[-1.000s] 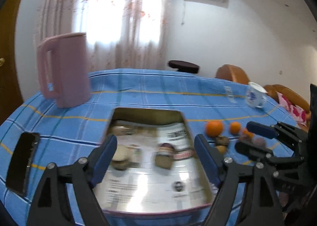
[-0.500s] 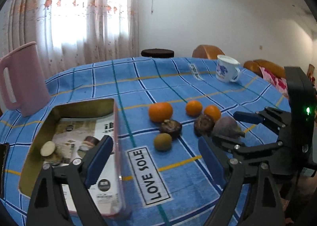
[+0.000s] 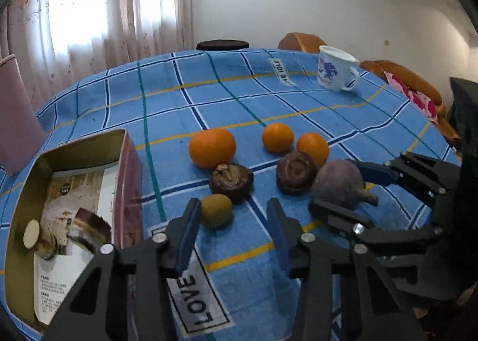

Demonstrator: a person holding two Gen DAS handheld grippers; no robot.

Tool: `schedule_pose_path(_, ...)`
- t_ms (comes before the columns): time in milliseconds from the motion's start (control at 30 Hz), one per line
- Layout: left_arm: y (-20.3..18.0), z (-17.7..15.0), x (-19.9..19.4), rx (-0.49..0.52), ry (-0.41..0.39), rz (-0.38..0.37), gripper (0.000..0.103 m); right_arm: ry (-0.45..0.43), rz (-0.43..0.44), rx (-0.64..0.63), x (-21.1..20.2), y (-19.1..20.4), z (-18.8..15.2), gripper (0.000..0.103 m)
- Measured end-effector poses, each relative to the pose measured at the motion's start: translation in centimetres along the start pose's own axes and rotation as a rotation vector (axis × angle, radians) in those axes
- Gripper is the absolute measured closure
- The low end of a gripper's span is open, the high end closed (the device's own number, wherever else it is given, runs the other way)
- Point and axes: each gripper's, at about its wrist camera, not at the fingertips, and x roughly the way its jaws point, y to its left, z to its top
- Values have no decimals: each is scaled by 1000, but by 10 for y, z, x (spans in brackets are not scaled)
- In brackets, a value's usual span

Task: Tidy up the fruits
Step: 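Grasp the small olive-brown fruit with the left tool while the right tool grasps the purple fruit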

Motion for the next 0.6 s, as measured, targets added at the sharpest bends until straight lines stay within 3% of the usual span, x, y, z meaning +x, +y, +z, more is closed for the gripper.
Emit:
schedule_pose_path(367, -6, 8, 10, 26, 9, 32, 65, -31, 29, 49, -6, -7, 0, 49)
schedule_pose_path(600, 3, 13, 24, 47, 52, 100, 65, -29, 34, 59, -5, -8, 1, 49)
